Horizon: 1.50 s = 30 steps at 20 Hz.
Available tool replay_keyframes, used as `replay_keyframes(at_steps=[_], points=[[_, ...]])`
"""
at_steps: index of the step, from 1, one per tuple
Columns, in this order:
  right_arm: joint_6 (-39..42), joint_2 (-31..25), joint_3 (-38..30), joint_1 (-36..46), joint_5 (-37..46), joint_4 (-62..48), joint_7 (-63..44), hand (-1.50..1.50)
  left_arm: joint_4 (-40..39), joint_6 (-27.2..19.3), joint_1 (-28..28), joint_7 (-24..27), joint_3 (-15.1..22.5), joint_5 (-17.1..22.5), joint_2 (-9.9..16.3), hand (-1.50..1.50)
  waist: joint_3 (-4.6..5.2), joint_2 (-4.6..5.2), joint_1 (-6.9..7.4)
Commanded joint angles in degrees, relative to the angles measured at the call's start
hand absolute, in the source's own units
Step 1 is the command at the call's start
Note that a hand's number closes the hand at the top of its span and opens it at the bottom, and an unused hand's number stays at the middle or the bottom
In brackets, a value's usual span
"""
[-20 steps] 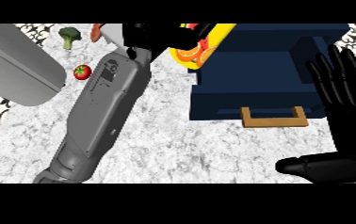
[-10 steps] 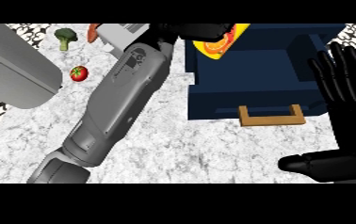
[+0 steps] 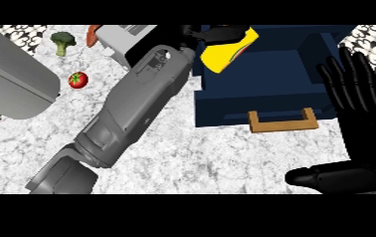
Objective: Pick up the cup, place it into the drawer and close the drawer
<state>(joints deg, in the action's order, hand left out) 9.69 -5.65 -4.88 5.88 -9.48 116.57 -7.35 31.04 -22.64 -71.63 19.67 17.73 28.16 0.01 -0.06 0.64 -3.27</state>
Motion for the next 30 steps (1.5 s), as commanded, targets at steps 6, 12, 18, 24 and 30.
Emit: replay_keyframes(at_steps=[6,12,18,24,30], points=[[0.15,-0.01,0.58,1.49,-1.02,0.70,-1.47,-1.50,-9.12,0.17,-4.22,1.92,6.90,4.21,-0.01,1.50,-0.02,0.63,-1.97],[0.52,1.10,2.23,0.26,-0.06,0.73,0.44,-1.50,-10.46,-2.96,-5.17,-0.05,13.38,4.13,-0.01,1.50,-0.05,0.67,-2.61],[0.25,2.33,3.27,2.22,-1.37,-0.61,-0.37,-1.50,-5.96,-7.68,-2.17,-1.13,18.08,7.62,-0.01,-1.50,-0.05,0.74,-3.74],[3.92,0.33,0.06,0.09,-6.97,-0.68,0.46,-1.50,-4.62,-4.51,-3.39,2.97,14.47,13.27,-0.01,-1.50,-0.04,0.64,-2.84],[4.70,-1.51,-3.31,1.00,-11.28,-0.75,-1.58,-1.50,-0.66,-1.51,-1.91,9.15,12.37,16.91,-0.01,-1.50,0.02,-0.13,0.30]])
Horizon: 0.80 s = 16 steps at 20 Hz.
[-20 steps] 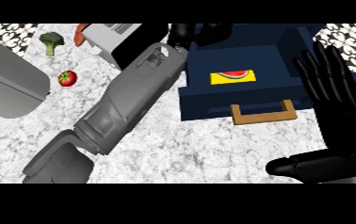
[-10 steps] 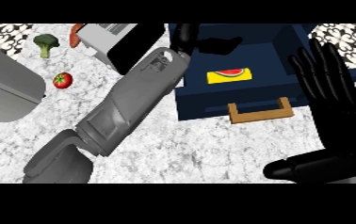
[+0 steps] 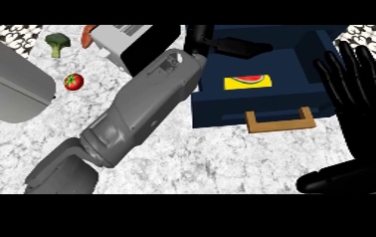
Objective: Pick up the cup, place it into the drawer and close the drawer
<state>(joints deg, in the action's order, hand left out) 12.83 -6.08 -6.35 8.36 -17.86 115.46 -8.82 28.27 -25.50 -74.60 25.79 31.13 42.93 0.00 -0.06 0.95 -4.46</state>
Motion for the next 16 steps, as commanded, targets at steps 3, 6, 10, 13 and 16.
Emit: replay_keyframes(at_steps=[3,6,10,13,16], points=[[2.13,-1.68,-0.28,-3.45,-1.99,3.74,-1.68,1.50,1.19,4.35,0.15,1.96,-4.73,2.19,0.00,-1.50,0.05,-0.75,2.89],[5.71,-5.08,-2.36,-4.94,-3.85,5.09,-1.65,1.50,5.97,1.03,2.66,-0.69,-6.03,2.25,0.90,-1.50,0.05,-1.20,4.05],[8.90,-10.04,-2.16,-3.38,2.54,2.99,-0.86,1.50,13.08,1.45,10.48,0.96,-6.05,2.60,4.00,-1.50,0.10,-1.57,6.01],[8.86,-8.90,0.75,-6.53,6.22,6.54,-0.66,1.50,19.27,1.04,16.44,-0.93,-6.58,2.63,8.81,-1.50,0.10,-1.70,6.14],[9.53,-8.81,2.53,-7.26,11.63,4.48,1.62,1.50,27.23,-0.59,20.42,-4.87,-7.02,2.89,12.74,-1.50,0.06,-1.62,6.38]])
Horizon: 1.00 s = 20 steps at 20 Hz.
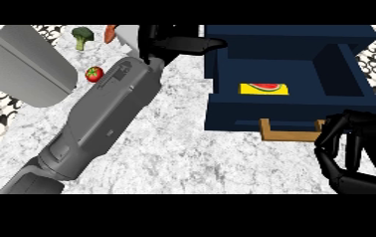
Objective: Pick up the cup, place it into the drawer and close the drawer
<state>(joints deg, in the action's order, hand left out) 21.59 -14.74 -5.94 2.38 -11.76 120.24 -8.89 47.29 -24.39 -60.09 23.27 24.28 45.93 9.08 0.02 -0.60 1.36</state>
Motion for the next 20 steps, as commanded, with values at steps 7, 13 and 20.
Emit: replay_keyframes(at_steps=[7,13,20], points=[[-0.92,-0.32,4.36,-0.51,10.99,-0.44,-3.04,1.50,26.89,0.90,22.85,-6.43,-1.79,1.37,14.19,-1.50,0.01,0.07,0.60],[0.52,-3.61,7.64,-0.76,25.54,-8.41,9.30,1.50,33.50,6.58,33.88,-5.21,-4.72,3.03,18.50,-1.50,-0.05,0.38,0.58],[-6.53,-4.06,18.48,3.50,45.84,-17.23,14.96,1.50,35.20,12.14,41.11,-3.89,-8.59,3.64,22.74,-1.50,-0.04,0.61,0.12]])
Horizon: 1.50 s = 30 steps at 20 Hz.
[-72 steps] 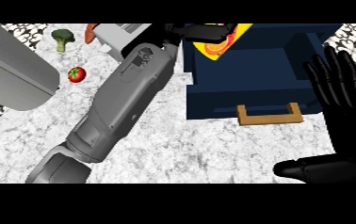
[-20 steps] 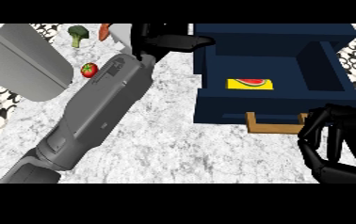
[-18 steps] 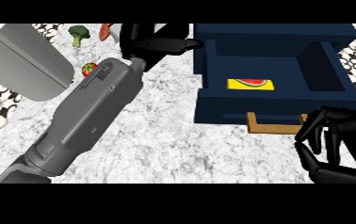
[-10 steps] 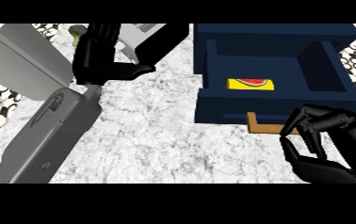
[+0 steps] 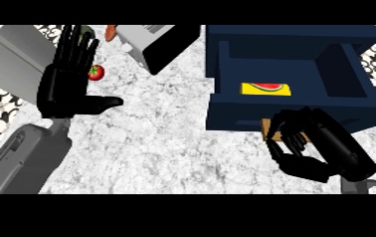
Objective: Pick up the cup, place it into the drawer and close the drawer
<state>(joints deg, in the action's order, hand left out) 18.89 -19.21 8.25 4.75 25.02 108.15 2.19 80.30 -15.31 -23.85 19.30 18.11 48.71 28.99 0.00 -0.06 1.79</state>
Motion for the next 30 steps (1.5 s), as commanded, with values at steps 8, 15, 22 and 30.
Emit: replay_keyframes(at_steps=[8,15,22,30], points=[[-10.54,4.81,4.15,11.20,16.61,-28.43,8.52,-1.50,6.38,8.16,13.38,1.33,-6.45,-0.62,2.87,-1.50,-0.02,0.14,-0.86],[-14.29,8.83,4.76,19.06,22.67,-44.73,10.73,-1.50,5.59,13.42,16.75,0.98,-11.68,-1.40,3.29,-1.50,-0.02,0.17,-0.98],[-17.76,8.38,-2.45,31.86,21.97,-66.40,19.54,-1.50,5.61,18.25,19.92,0.82,-14.30,-2.54,2.65,-1.50,-0.03,0.32,-0.69],[-18.02,5.05,-8.64,42.78,19.86,-86.02,28.53,-1.50,0.10,24.99,18.36,1.08,-17.26,-0.95,2.77,-1.50,-0.08,1.03,0.60]])
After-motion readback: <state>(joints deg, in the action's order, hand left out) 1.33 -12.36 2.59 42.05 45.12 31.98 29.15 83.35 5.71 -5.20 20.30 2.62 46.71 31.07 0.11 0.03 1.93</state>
